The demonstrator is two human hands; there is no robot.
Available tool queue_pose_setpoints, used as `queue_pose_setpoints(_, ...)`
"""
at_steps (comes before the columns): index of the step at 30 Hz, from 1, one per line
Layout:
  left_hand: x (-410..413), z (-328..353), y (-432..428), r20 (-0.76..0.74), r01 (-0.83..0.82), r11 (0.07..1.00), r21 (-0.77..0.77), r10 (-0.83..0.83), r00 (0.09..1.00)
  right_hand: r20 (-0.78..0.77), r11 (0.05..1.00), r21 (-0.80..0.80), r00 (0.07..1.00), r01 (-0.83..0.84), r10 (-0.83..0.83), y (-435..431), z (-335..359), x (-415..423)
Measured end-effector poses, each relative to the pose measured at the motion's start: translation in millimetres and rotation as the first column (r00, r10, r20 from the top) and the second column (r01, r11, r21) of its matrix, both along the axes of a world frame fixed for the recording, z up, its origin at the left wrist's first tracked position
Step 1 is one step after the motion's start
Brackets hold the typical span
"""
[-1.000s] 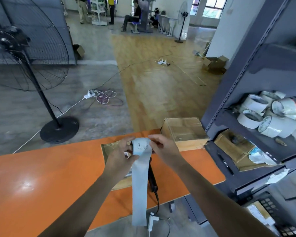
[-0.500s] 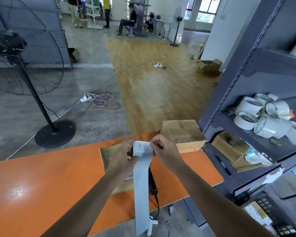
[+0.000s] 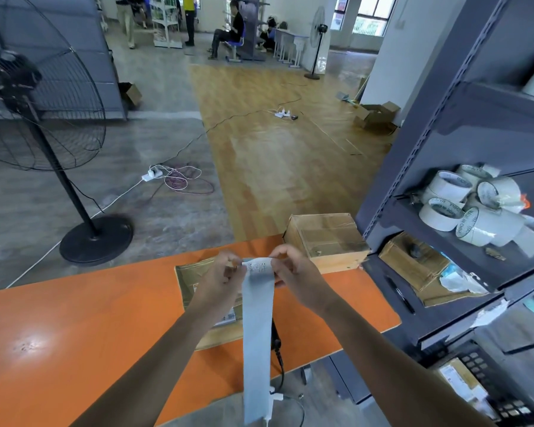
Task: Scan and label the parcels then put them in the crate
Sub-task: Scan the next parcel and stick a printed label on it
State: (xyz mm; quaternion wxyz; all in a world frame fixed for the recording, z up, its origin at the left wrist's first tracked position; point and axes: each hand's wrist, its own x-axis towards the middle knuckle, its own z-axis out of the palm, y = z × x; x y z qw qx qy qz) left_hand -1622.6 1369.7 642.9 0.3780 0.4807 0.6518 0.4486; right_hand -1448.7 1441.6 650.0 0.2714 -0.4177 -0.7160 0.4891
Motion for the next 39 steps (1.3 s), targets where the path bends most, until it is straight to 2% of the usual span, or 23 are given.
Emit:
queue_pose_setpoints(4, 3, -2, 6, -0.016, -0.080, 0.997, -0.006, 0.080, 0.997, -0.017, 1.000, -0.024, 1.000, 0.003, -0.003, 1, -2, -1)
queue_pose_setpoints(8, 8, 0, 11, 0.034, -0.156, 0.987, -0.029, 0.157, 0.987, 0.022, 1.000, 0.012, 1.000, 0.021, -0.021, -1, -5, -2)
queue_pose_setpoints(14, 16, 0, 14, 0.008, -0.213, 0.976, -0.052, 0.214, 0.977, 0.068, 0.997, -0.003, 0.995, 0.078, -0.078, -1, -8, 2)
queue_pose_setpoints(20, 22, -9, 20, -0.098, -0.189, 0.973, -0.136, 0.176, 0.979, 0.191, 0.991, 0.046, 0.973, 0.125, -0.131, 3, -23, 9)
queue_pose_setpoints(25, 37, -23, 23, -0.069, -0.174, 0.969, -0.177, 0.164, 0.984, 0.270, 0.988, 0.078, 0.952, 0.130, -0.147, 5, -48, 24)
queue_pose_setpoints(32, 60, -52, 40, -0.046, -0.153, 0.942, -0.298, 0.146, 0.988, 0.465, 0.984, 0.149, 0.871, 0.102, -0.160, 21, -98, 60)
queue_pose_setpoints(39, 96, -90, 58, -0.059, -0.141, 0.905, -0.401, 0.128, 0.990, 0.689, 0.987, 0.157, 0.715, 0.015, -0.120, 43, -151, 82)
